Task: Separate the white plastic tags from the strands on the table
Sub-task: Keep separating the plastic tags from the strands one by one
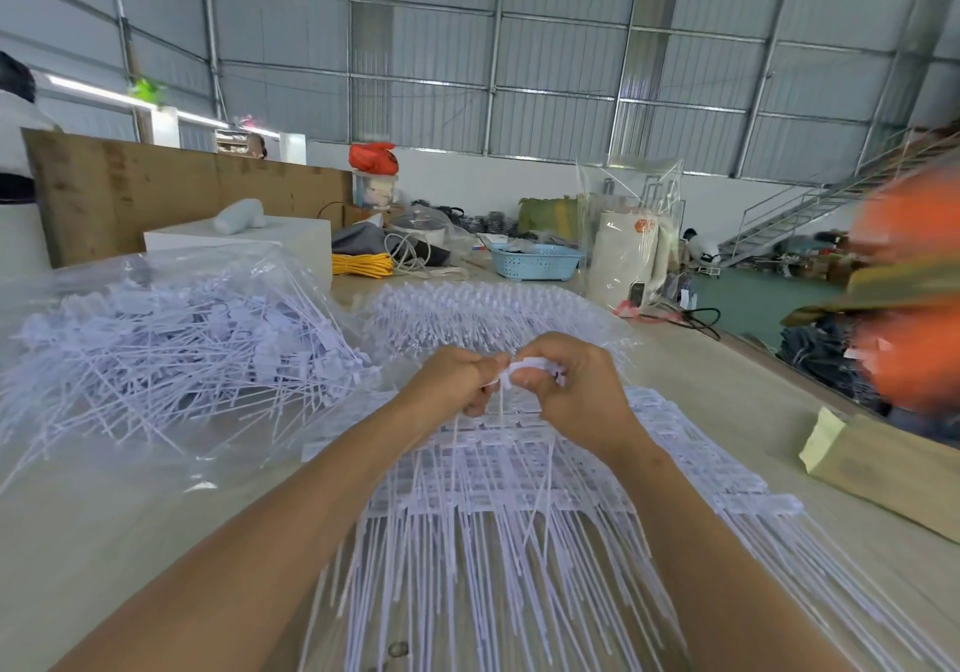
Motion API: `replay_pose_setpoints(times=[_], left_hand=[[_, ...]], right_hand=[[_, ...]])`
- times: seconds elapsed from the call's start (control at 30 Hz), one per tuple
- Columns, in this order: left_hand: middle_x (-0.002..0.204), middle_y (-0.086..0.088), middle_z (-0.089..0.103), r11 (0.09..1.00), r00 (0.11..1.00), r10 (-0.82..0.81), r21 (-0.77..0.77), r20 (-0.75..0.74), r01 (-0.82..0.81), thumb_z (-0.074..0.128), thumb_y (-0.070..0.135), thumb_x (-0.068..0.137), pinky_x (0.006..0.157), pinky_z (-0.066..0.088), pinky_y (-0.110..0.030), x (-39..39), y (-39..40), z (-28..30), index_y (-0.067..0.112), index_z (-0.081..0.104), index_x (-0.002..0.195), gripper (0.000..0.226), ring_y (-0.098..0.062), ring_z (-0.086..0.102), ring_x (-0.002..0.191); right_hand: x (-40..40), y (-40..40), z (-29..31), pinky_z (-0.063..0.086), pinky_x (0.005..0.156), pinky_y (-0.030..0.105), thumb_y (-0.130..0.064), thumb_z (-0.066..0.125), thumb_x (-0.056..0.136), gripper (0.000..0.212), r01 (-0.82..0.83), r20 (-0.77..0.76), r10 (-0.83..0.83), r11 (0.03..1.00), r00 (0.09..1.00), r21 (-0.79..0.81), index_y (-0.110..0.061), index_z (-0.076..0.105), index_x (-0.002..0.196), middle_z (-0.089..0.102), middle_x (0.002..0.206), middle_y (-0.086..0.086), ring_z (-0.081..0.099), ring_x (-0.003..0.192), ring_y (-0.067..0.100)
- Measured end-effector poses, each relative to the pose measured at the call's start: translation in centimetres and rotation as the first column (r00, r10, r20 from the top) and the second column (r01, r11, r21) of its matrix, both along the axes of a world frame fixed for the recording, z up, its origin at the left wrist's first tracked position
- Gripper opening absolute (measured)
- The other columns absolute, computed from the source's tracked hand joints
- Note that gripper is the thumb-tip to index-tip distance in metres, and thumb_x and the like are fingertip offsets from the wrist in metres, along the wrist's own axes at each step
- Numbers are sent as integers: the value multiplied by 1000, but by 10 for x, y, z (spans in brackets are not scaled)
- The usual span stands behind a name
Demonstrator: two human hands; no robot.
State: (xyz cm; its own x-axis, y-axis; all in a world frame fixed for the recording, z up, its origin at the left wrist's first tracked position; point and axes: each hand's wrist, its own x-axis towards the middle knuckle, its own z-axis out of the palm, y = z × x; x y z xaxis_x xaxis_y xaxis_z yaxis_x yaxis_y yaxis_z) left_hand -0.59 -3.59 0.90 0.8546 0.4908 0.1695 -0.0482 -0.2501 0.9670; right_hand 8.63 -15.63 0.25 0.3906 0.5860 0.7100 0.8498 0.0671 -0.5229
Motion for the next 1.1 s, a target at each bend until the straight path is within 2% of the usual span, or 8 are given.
replay_pose_setpoints(times=[0.2, 0.3, 0.4, 0.47, 0.63, 0.77, 0.93, 1.1], left_hand=[[44, 5, 44, 999, 999, -18, -41, -42, 16, 56, 12, 94, 35, 25, -14, -5, 7, -1, 3, 58, 86, 12, -6, 30, 30], [41, 7, 49, 994, 995, 102, 37, -19, -102, 57, 23, 94, 37, 30, -13, -3, 18, -4, 7, 60, 71, 29, -5, 39, 32], [53, 5, 59, 945, 983, 165, 298, -87, -132, 49, 29, 96, 51, 39, -20, 2, 17, -13, 18, 61, 59, 41, -13, 49, 48], [64, 2, 59, 906, 978, 145, 418, -150, -70, 42, 21, 96, 54, 37, -24, 3, 15, -19, 19, 63, 63, 40, -13, 47, 51], [91, -3, 54, 808, 986, 50, 587, -159, 54, 47, 3, 90, 57, 35, -25, 0, 13, -20, 9, 63, 105, 23, -12, 49, 68], [105, 5, 51, 778, 992, -44, 619, -117, 108, 62, 19, 87, 70, 44, -23, -2, 7, -20, 23, 40, 122, 42, -10, 54, 92], [105, 4, 51, 765, 997, -8, 642, -81, 59, 62, 24, 87, 75, 47, -29, -7, 11, -14, 22, 38, 127, 46, -13, 54, 90], [66, 3, 67, 826, 988, 108, 563, -112, -27, 53, 45, 93, 72, 50, -31, -10, 21, -14, 22, 66, 65, 39, -11, 61, 63]], right_hand=[[20, -19, 7, 39, 51, 8, -3, 58, 88, 15, 197, -258, -156, 970, 953, 141, -9, 61, 75, 55, 68, 4, 48, 56, 5], [54, -62, 17, 35, 38, 11, 2, 52, 89, 19, 206, -786, 372, 828, 493, 521, -10, 52, 74, 43, 63, 1, 37, 44, 6], [58, -71, 18, 33, 33, 8, -1, 63, 64, 15, 74, -735, 671, 732, 94, 677, -7, 49, 67, 44, 55, -2, 36, 34, 3], [44, -53, 17, 36, 34, 9, -3, 53, 76, 3, -65, -840, 518, 855, 162, 515, -5, 50, 76, 48, 64, 2, 43, 39, 3], [-4, -7, 2, 54, 62, 27, -7, 61, 89, 5, -115, -697, 3, 987, 717, -115, -7, 63, 84, 61, 83, 6, 60, 81, 20], [-18, -3, -6, 55, 54, 23, -10, 57, 92, 8, -268, -596, 175, 961, 783, -70, -7, 56, 84, 65, 73, 1, 66, 63, 10], [-11, -1, -8, 45, 56, 27, -3, 56, 91, 1, -116, -372, 57, 984, 926, -137, -3, 55, 92, 56, 56, 5, 53, 48, 13], [-3, -1, -5, 40, 50, 17, -2, 56, 91, 9, -87, -402, 47, 993, 915, -83, -8, 62, 92, 54, 52, 4, 49, 42, 4]])
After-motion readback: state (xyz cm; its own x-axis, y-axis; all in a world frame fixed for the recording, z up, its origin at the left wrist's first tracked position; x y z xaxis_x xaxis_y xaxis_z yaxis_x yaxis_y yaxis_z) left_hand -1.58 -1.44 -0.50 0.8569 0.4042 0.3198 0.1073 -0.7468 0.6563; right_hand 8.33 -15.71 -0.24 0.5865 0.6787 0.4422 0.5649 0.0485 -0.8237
